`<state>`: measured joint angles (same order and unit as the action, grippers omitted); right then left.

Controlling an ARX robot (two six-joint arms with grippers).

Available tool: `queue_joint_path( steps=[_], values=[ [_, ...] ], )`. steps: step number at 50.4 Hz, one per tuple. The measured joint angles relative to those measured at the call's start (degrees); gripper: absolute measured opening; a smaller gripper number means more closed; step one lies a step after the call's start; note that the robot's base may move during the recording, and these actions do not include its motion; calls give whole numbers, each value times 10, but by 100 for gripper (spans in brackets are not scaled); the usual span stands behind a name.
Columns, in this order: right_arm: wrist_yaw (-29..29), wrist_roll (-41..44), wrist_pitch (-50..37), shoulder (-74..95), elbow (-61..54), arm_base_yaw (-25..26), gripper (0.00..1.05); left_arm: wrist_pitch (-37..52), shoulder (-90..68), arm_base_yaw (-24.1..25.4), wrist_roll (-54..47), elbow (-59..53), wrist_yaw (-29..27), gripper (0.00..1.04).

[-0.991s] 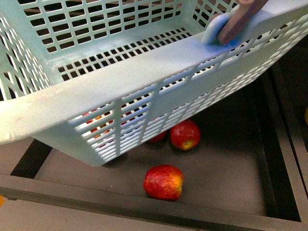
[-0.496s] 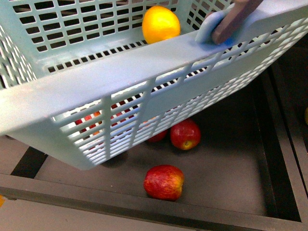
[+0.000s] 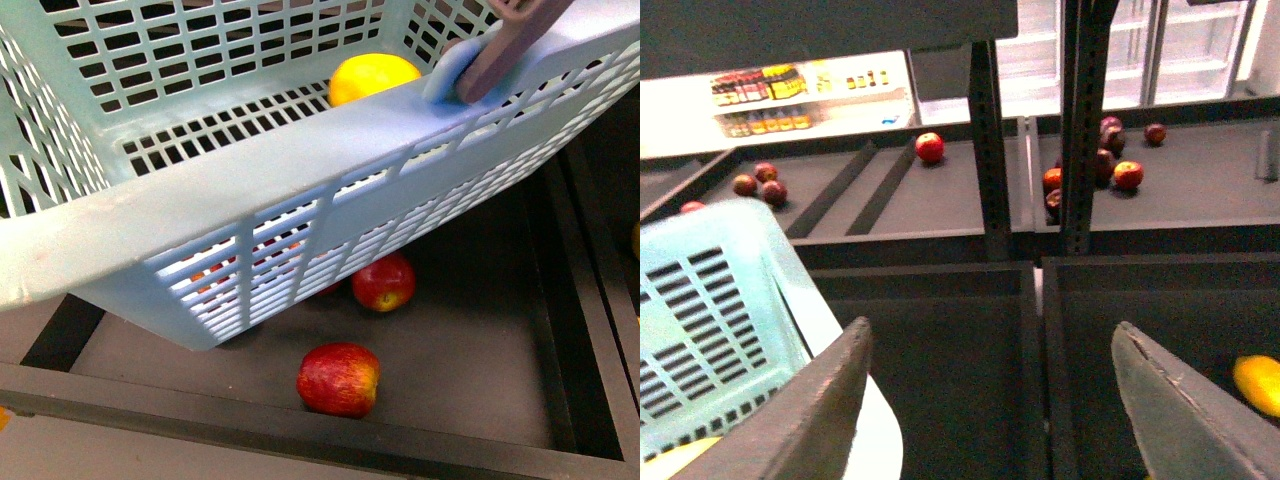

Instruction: Pick lemon and mango into basket

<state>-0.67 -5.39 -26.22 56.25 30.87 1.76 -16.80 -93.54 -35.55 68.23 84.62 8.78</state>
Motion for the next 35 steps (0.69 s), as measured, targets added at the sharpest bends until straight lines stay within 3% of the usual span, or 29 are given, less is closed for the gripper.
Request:
queue_joint_path(
  steps=[18,35],
  values=[
    [6,48,-49,-105,-169,-16,1,0,0,0,-1,0,-1,5],
    [7,51,-31,-196,-240,-16,2,0,0,0,-1,0,-1,5]
  ],
)
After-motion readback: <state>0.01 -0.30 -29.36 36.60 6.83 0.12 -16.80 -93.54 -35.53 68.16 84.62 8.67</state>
